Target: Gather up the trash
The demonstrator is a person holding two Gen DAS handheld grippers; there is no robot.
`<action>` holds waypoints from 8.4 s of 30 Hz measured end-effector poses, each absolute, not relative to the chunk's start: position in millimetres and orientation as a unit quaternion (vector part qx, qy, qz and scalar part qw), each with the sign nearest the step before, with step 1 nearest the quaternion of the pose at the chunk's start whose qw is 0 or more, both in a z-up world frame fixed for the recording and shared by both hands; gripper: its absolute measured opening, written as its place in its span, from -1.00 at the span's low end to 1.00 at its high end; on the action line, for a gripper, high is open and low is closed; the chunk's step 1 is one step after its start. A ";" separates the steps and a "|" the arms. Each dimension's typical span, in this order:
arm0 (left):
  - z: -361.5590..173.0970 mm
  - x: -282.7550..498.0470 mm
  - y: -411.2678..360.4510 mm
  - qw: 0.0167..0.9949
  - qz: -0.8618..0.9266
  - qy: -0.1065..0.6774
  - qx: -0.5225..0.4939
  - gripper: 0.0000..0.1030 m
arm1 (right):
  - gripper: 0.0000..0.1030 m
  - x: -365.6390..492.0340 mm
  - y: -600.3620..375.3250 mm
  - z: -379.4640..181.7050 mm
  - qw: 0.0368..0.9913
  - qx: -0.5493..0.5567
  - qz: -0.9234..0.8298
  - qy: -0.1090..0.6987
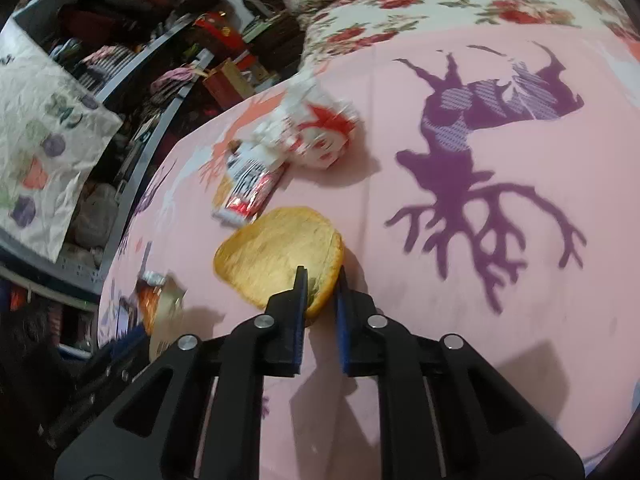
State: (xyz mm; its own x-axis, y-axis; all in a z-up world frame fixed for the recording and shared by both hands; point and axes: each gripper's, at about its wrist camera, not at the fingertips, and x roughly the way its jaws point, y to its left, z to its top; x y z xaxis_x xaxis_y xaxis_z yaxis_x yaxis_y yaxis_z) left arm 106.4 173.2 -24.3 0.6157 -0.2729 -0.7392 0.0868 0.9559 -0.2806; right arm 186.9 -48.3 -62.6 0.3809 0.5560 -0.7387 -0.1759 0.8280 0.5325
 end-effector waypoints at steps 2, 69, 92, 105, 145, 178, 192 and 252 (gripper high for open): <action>-22.0 107.2 168.2 0.892 -0.105 0.426 -0.105 -0.28 | -0.80 176.8 -55.3 -59.7 0.812 0.194 0.228 0.501; 25.5 154.4 -446.3 0.789 -0.471 0.382 0.093 0.72 | 0.20 -40.7 -586.9 -9.8 0.899 0.334 -0.166 0.230; 16.2 170.0 23.3 0.903 -0.145 0.403 -0.029 0.70 | 0.21 40.2 -315.7 -36.6 0.878 0.310 0.076 0.358; -42.6 238.9 166.4 0.877 -0.023 0.462 -0.127 0.21 | 0.21 89.2 -207.3 -26.8 0.872 0.233 0.135 0.410; 1.4 101.9 -15.2 0.838 -0.300 0.450 -0.072 -1.00 | -0.49 34.7 -265.0 -26.4 0.882 0.218 0.093 0.407; -54.3 109.4 25.3 0.821 -0.247 0.508 -0.082 -0.99 | -0.49 67.6 -199.1 -46.4 0.858 0.229 0.155 0.433; 12.4 114.4 -113.2 0.803 -0.373 0.465 -0.013 -1.00 | -0.49 12.4 -359.5 -28.5 0.881 0.326 0.030 0.342; -13.4 104.3 -349.5 0.749 -0.450 0.476 0.104 0.40 | 0.27 -24.7 -591.1 -41.6 0.873 0.209 -0.242 0.368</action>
